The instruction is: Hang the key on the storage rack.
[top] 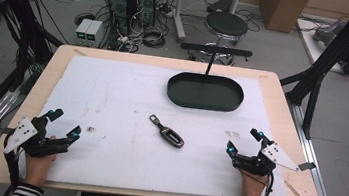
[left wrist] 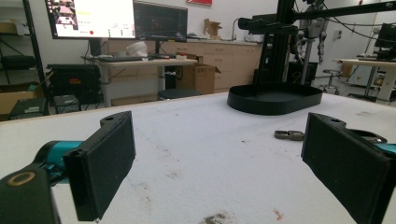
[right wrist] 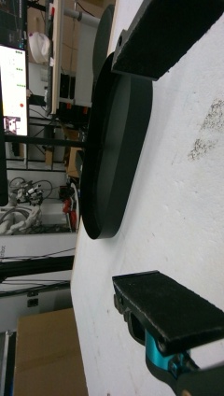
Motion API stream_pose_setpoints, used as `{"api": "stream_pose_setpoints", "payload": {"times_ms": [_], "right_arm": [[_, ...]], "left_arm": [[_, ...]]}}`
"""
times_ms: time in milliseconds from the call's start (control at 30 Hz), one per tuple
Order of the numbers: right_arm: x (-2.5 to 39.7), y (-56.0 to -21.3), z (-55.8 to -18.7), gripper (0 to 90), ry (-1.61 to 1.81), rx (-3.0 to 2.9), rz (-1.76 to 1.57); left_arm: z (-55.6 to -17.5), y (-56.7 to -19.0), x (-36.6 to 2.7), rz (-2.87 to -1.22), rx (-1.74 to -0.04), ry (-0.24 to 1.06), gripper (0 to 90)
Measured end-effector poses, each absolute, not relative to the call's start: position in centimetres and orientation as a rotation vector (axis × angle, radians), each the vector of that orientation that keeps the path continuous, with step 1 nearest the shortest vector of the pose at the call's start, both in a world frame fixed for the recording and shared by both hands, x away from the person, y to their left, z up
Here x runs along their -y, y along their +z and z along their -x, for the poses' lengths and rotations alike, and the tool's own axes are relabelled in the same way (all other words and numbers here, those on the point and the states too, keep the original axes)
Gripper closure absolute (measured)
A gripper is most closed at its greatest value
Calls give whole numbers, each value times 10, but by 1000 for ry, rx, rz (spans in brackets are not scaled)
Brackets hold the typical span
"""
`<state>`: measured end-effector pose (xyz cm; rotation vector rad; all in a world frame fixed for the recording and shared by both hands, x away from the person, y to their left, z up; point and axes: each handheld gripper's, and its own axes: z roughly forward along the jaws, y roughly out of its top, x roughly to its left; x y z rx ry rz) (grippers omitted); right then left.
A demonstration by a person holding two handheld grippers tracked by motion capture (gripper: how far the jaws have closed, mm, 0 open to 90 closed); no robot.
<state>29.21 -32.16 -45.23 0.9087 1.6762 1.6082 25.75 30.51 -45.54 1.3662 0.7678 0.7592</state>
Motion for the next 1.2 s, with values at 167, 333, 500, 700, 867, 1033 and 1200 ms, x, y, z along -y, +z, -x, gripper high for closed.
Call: {"api": "stream_pose_setpoints", "payload": {"times_ms": [167, 333, 500, 700, 867, 1033, 1200], "right_arm": [[322, -452, -292, 4, 1616, -1673, -911], [322, -452, -292, 5, 1610, -1674, -913], [321, -452, -293, 4, 1604, -1684, -915], [317, -448, -297, 4, 1553, -1756, -909], [311, -428, -302, 5, 1547, -1819, -855], [298, -402, -310, 5, 1465, -1967, -835], [281, -380, -322, 5, 1432, -2097, -791]], "left_arm": [[-257, -455, -305, -1364, -765, 760, 103], [-257, -455, -304, -1367, -761, 763, 102], [-257, -455, -304, -1367, -761, 762, 103], [-257, -455, -304, -1367, -759, 763, 103], [-257, -455, -304, -1368, -759, 762, 103], [-257, -455, -304, -1368, -759, 762, 103], [-257, -455, -304, -1368, -760, 763, 103]]}}
